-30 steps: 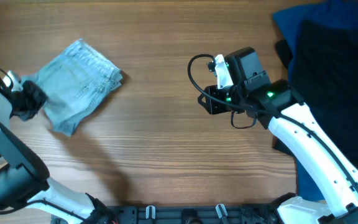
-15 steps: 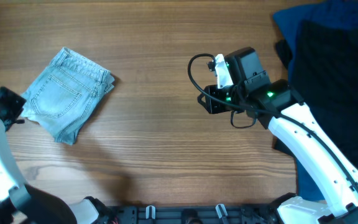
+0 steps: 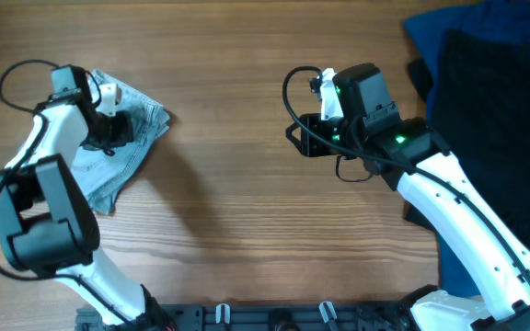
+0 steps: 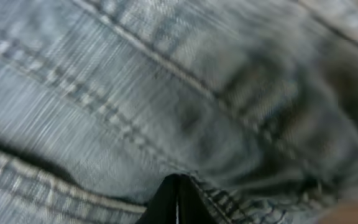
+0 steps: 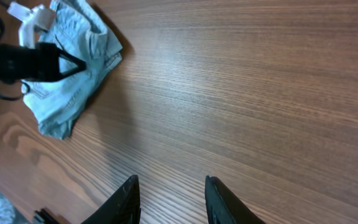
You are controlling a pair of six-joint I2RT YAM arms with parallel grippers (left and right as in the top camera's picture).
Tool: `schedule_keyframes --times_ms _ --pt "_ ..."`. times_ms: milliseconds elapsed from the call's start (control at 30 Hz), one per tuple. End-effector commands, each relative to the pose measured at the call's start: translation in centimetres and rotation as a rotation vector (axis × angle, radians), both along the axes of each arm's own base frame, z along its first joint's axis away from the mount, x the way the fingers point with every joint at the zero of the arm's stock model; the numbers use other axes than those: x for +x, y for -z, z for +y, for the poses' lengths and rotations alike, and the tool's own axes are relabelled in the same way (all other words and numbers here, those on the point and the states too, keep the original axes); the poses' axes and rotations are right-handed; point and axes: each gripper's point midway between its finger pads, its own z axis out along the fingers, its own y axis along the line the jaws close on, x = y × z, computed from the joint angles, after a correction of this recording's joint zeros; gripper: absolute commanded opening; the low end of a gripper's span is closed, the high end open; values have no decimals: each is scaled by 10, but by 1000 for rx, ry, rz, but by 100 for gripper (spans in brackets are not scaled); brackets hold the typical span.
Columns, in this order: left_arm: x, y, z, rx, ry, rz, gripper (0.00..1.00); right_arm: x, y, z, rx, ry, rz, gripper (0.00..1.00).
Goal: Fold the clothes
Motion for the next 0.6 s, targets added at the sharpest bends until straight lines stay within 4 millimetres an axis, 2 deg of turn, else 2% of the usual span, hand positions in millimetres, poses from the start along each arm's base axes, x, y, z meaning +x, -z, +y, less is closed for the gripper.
schedule_keyframes --times_ms 0,133,200,333,467,533,567 --pt "2 36 0 -1 46 34 4 3 -3 0 21 24 4 34" --pt "22 75 30 24 -165 -3 8 4 -4 0 25 29 6 35" --pt "30 81 37 14 -225 -37 7 3 -4 0 25 29 7 35" --pt "59 69 51 27 -263 -158 7 4 -4 1 38 52 22 34" --pt "78 50 61 23 -315 -199 8 3 -3 0 36 53 29 34" --pt "84 31 61 11 -311 -188 10 2 -3 0 29 41 21 34" --pt "87 15 62 11 -309 -184 17 3 -3 0 29 40 19 37"
